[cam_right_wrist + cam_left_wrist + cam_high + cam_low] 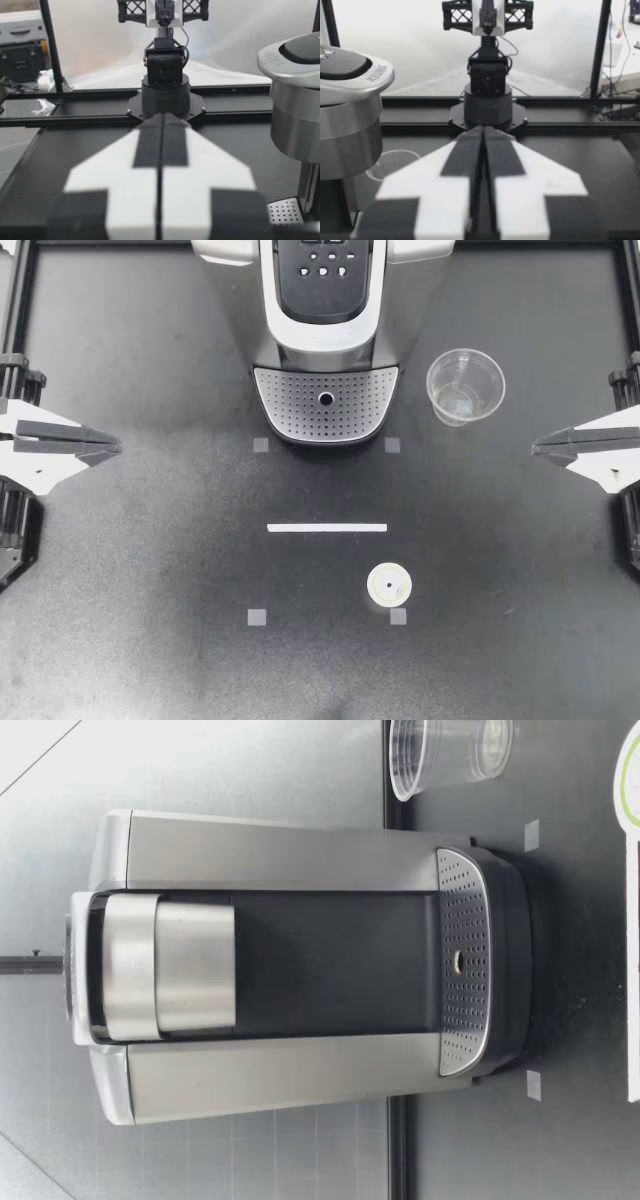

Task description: Place the coffee capsule inside the capsule container, then place the cup onto the center of the cup tray, then push the 'Hot Water' and 'Travel Mug' buttons.

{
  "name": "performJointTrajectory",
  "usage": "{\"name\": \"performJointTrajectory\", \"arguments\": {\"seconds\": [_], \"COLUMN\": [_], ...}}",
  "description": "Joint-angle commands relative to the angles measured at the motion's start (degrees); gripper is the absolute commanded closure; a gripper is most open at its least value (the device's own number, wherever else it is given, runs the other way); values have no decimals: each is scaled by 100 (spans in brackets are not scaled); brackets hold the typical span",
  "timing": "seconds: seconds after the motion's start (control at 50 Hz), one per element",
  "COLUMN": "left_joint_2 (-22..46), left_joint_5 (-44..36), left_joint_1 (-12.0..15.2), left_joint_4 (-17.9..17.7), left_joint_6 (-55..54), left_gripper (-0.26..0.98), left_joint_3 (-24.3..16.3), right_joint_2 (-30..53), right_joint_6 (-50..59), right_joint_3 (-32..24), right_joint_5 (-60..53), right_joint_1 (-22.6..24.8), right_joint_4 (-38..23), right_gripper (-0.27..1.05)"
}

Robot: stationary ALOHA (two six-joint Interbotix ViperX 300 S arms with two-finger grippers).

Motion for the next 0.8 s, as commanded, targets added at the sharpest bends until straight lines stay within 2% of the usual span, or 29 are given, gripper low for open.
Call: {"name": "performJointTrajectory", "arguments": {"seconds": [0.0, 0.12, 0.3, 0.56, 0.78], "left_joint_2": [105, 246, 800, 2487, 3806], "left_joint_5": [-62, -141, -475, -1266, -1389], "left_joint_1": [26, 35, -88, -677, -773], "left_joint_4": [18, 18, 26, 18, 18], "left_joint_6": [9, 0, -9, -18, -44], "left_gripper": [53, 62, 62, 62, 62], "left_joint_3": [-123, -141, -105, -316, -914], "right_joint_2": [62, 149, 396, 1116, 1775], "right_joint_6": [0, 26, 35, 44, 387], "right_joint_3": [-18, 123, 176, 176, 114], "right_joint_5": [-35, -114, -167, -167, -123], "right_joint_1": [18, 18, 132, 598, 844], "right_joint_4": [-9, -9, -9, -9, 0], "right_gripper": [62, 70, 70, 70, 70]}}
